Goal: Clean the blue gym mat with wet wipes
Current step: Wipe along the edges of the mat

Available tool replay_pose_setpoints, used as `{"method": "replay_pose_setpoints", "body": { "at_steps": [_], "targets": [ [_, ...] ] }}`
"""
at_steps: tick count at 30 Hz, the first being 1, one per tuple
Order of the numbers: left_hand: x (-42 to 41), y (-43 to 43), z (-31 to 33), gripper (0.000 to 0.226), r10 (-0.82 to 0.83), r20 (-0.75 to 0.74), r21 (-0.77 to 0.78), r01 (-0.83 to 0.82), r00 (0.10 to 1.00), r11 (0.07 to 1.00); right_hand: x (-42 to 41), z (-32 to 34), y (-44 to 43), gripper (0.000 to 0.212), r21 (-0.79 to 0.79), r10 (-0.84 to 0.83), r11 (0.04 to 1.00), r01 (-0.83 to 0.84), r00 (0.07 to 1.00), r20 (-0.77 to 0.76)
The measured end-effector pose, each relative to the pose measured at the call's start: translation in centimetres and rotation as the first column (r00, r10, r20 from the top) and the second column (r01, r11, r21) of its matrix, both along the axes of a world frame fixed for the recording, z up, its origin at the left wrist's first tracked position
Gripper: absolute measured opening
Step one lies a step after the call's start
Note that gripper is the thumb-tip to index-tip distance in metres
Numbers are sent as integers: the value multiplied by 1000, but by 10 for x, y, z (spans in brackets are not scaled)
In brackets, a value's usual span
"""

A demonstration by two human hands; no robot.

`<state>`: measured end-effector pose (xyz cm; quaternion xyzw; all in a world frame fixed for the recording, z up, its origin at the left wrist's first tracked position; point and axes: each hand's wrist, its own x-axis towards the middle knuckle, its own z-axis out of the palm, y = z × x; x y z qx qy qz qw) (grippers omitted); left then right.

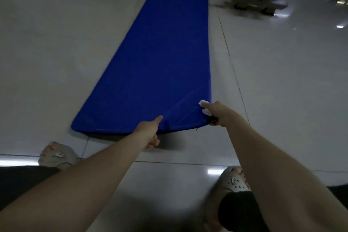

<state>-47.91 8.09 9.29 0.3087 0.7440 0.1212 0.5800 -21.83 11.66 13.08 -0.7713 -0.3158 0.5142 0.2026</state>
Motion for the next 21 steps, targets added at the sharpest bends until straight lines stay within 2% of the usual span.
{"method": "replay_pose_setpoints", "body": {
  "at_steps": [2, 4, 7, 9, 11, 12, 14, 16, 19, 21],
  "targets": [
    [6, -11, 24, 81, 241, 176, -51, -235, 955, 971, -14, 21, 0, 43, 44, -32, 998, 33, 999, -21],
    [13, -27, 53, 72, 418, 361, -99, -412, 833, 906, -32, 43, -4, 38, 75, -31, 997, 36, 997, -66],
    [28, -44, 94, 61, 506, 562, -86, -562, 654, 823, -66, 70, -17, 24, 80, -15, 996, 28, 986, -165],
    [32, -49, 123, 69, 579, 610, -53, -701, 541, 711, -93, 87, -33, 19, 99, 13, 995, 9, 976, -215],
    [24, -48, 149, 80, 679, 480, 42, -787, 556, 615, -111, 98, -44, 25, 120, 2, 992, 32, 962, -274],
    [17, -48, 158, 81, 693, 426, 94, -790, 581, 605, -117, 102, -47, 29, 124, -9, 991, 52, 946, -324],
    [-5, -48, 170, 84, 658, 410, 188, -764, 632, 617, -126, 108, -51, 30, 115, 4, 992, 51, 899, -438],
    [-32, -50, 180, 91, 599, 441, 244, -732, 668, 636, -136, 113, -50, 22, 91, -19, 993, 74, 863, -505],
    [-70, -52, 195, 98, 555, 426, 277, -687, 714, 671, -146, 108, -44, 12, 91, -189, 962, 257, 869, -457],
    [-91, -57, 207, 88, 522, 438, 294, -665, 732, 686, -151, 101, -46, 14, 91, -279, 927, 364, 831, -482]
  ]
}}
